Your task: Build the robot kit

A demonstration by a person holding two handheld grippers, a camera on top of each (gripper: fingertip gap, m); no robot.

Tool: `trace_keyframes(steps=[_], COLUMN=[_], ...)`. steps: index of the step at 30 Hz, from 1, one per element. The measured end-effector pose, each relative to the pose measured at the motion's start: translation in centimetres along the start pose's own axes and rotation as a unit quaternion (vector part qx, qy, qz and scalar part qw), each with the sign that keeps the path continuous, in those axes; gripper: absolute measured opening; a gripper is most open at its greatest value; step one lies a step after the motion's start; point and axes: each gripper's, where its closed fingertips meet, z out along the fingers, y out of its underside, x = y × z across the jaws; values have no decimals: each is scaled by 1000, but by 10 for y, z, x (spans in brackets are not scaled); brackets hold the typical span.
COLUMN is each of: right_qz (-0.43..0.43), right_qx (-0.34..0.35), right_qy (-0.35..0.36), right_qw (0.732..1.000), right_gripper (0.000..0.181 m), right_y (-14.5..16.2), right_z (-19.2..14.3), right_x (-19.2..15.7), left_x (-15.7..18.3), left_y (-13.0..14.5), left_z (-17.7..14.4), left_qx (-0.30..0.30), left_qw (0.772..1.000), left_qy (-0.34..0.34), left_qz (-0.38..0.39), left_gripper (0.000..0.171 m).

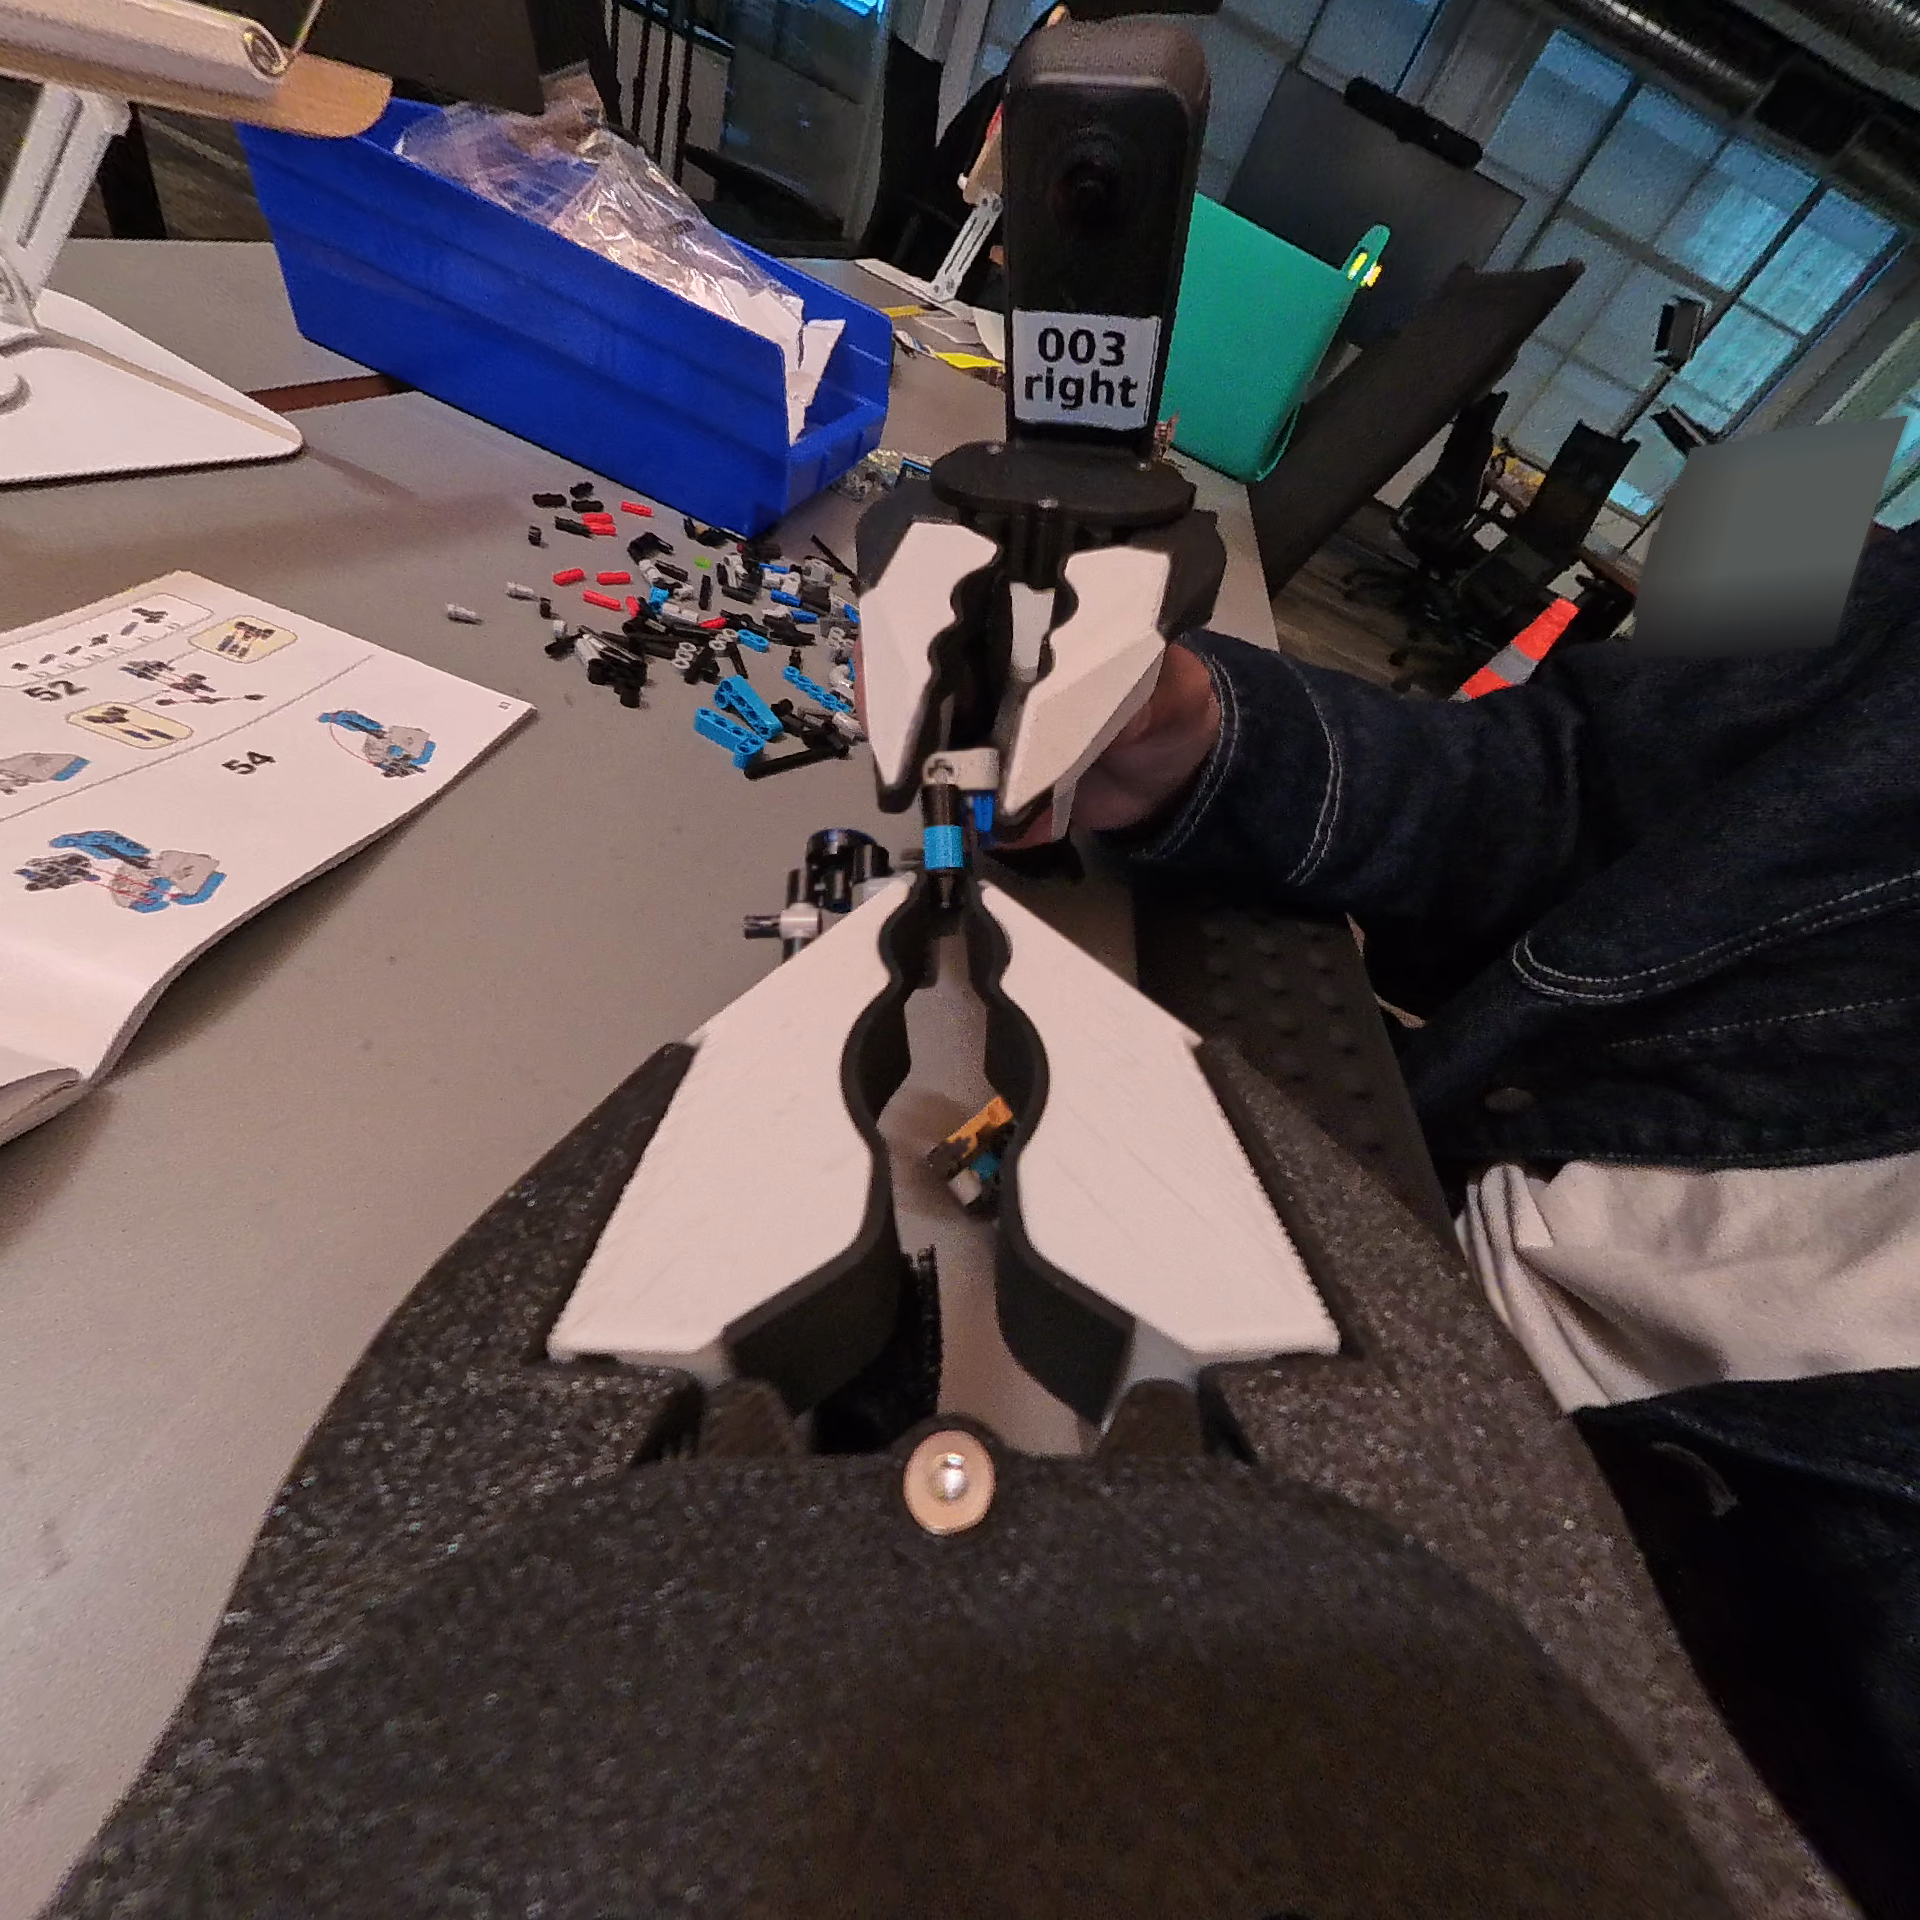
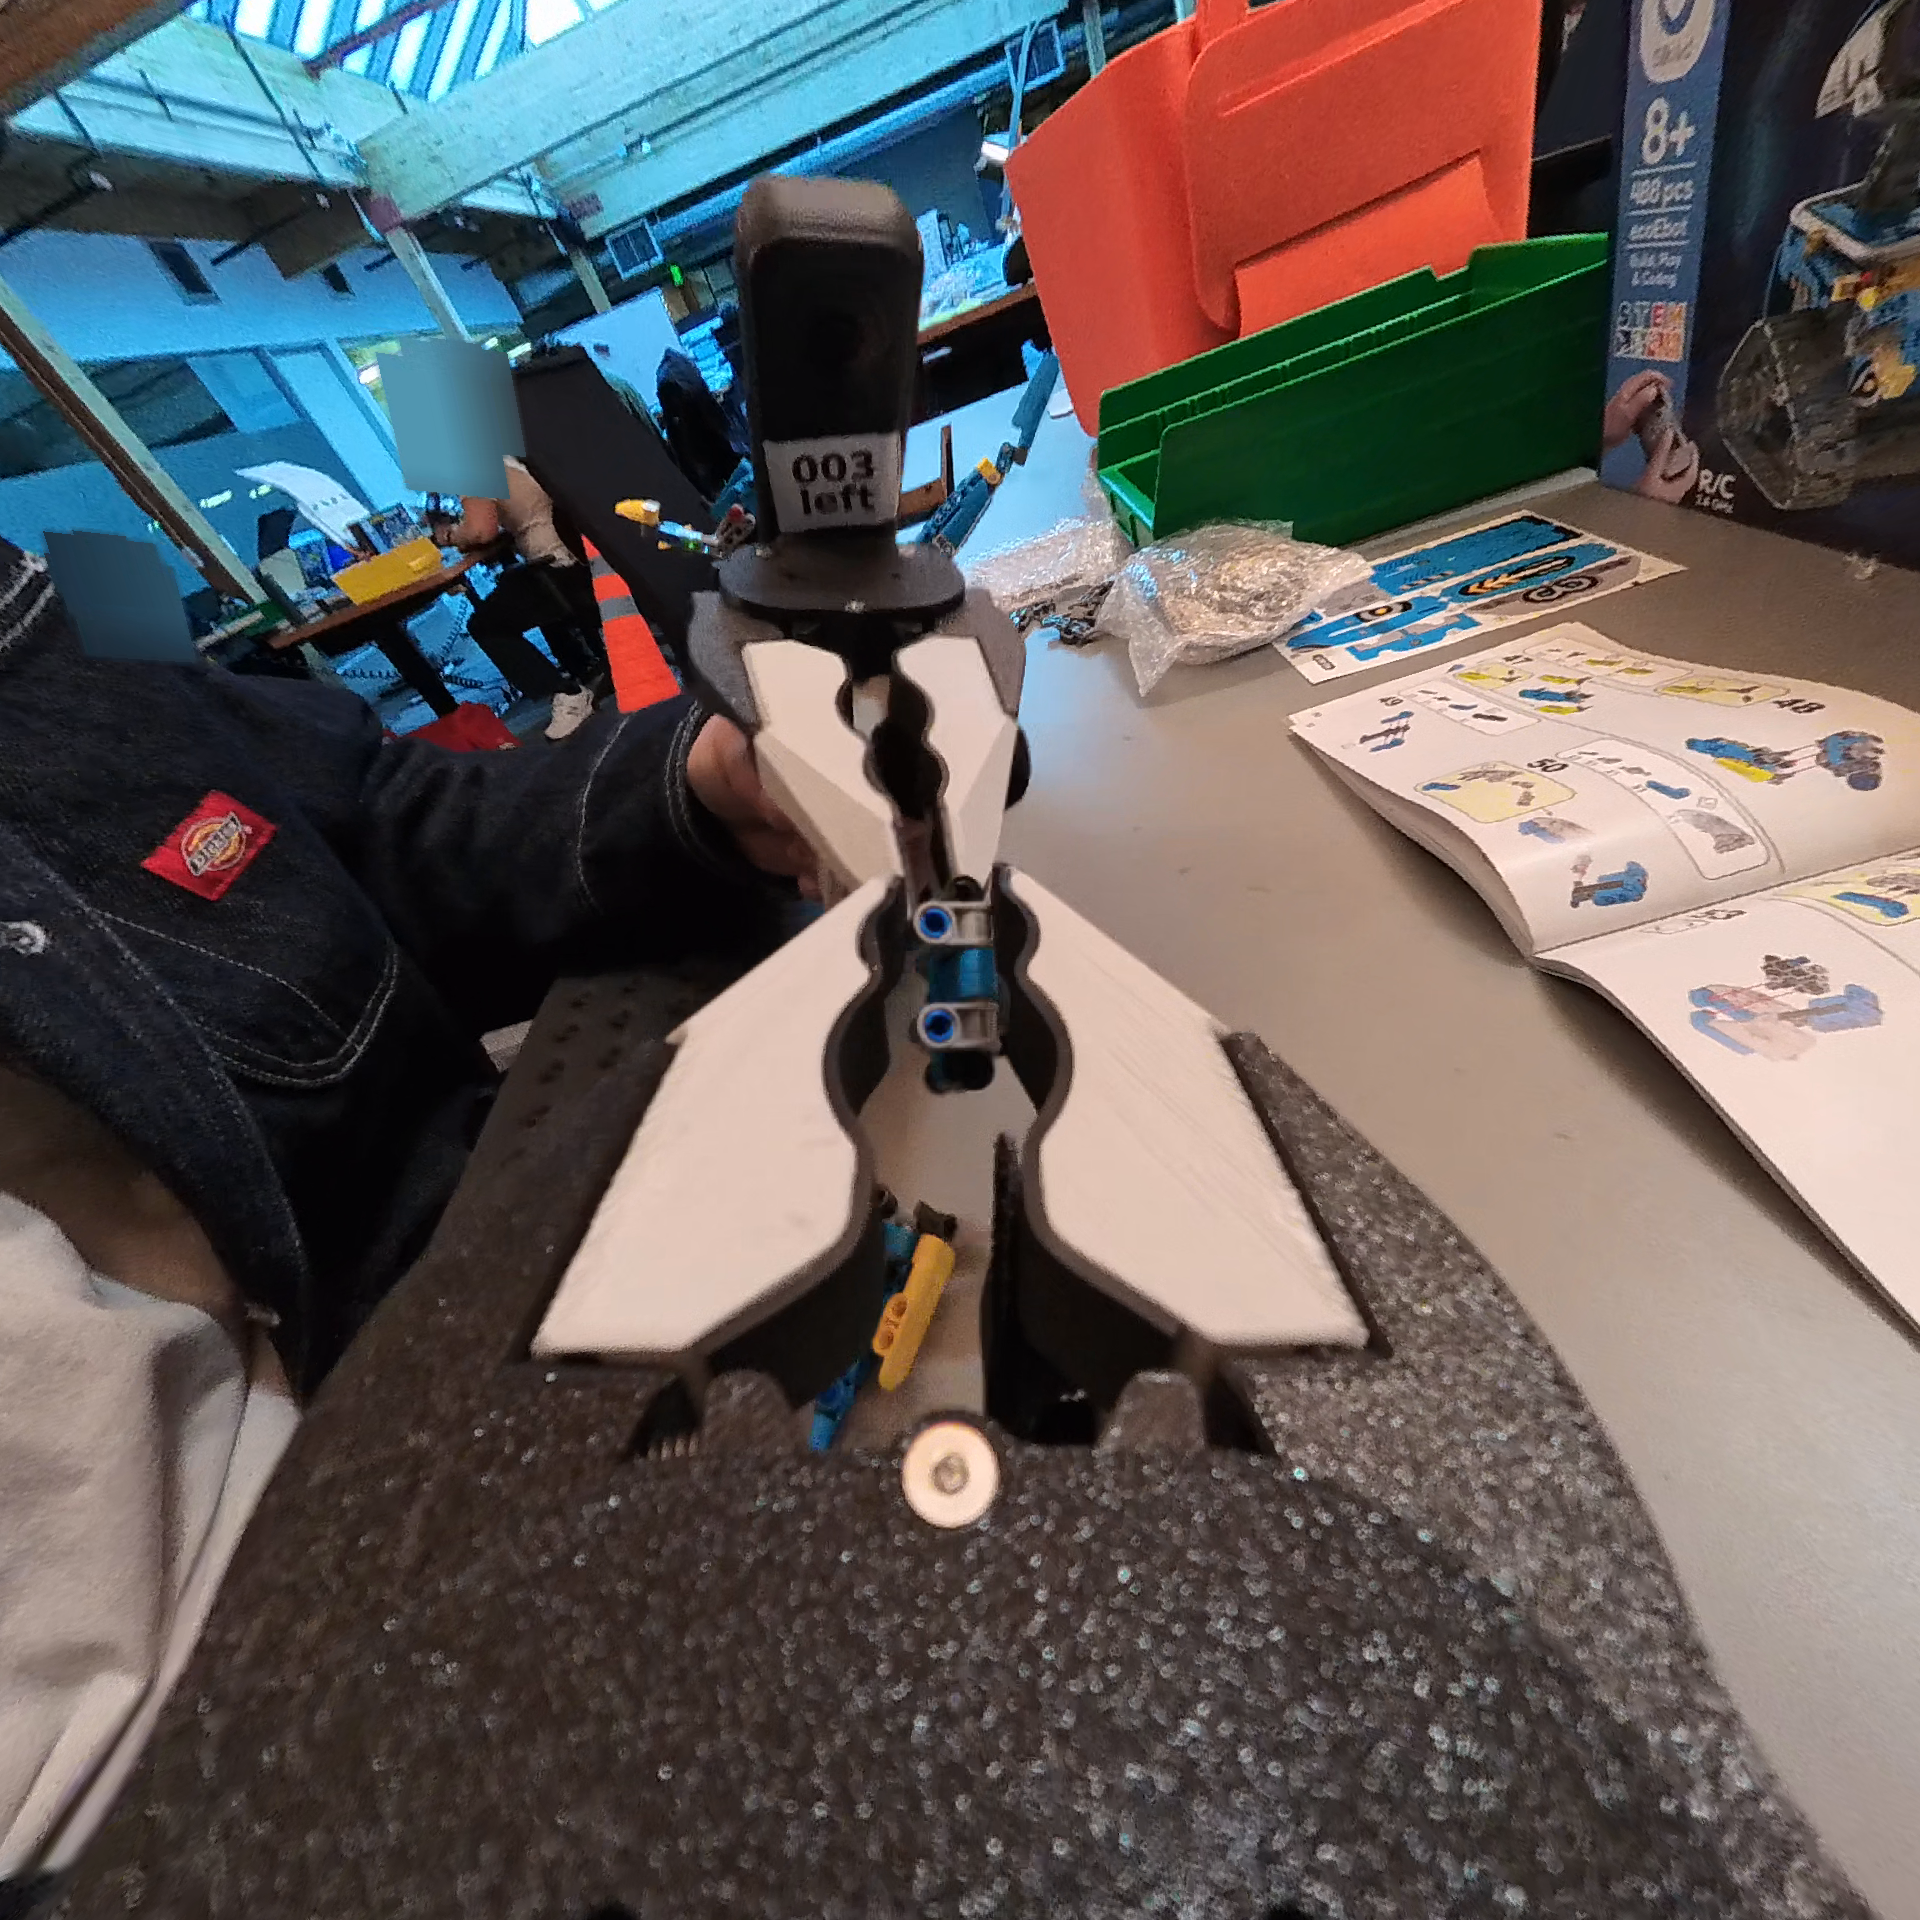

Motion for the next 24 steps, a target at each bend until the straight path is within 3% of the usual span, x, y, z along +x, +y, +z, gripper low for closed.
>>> trace_keyframes(steps=[4, 8, 14, 21, 24], right_qz=[9, -22, -62, -28, -53], right_qx=[-47, -72, -172, -168, -146], right_qy=[-48, -51, -40, -49, -35], right_qw=[998, 996, 982, 984, 987], right_gripper=[31, 26, 14, 8, 7], right_y=[10, 14, 52, 57, 48], right_z=[-6, -5, 0, 1, 1], right_x=[-8, -6, -1, 0, 0], left_x=[-7, -6, -2, -2, -1], left_y=[16, 28, 39, 40, 30], left_z=[-1, 4, 11, 13, 12], left_qx=[-51, -83, -113, -114, -88], left_qw=[997, 994, 989, 989, 992], left_qy=[-31, -36, -36, -35, -37], left_qz=[46, 65, 89, 84, 77], left_gripper=[5, 5, 5, 5, 5])
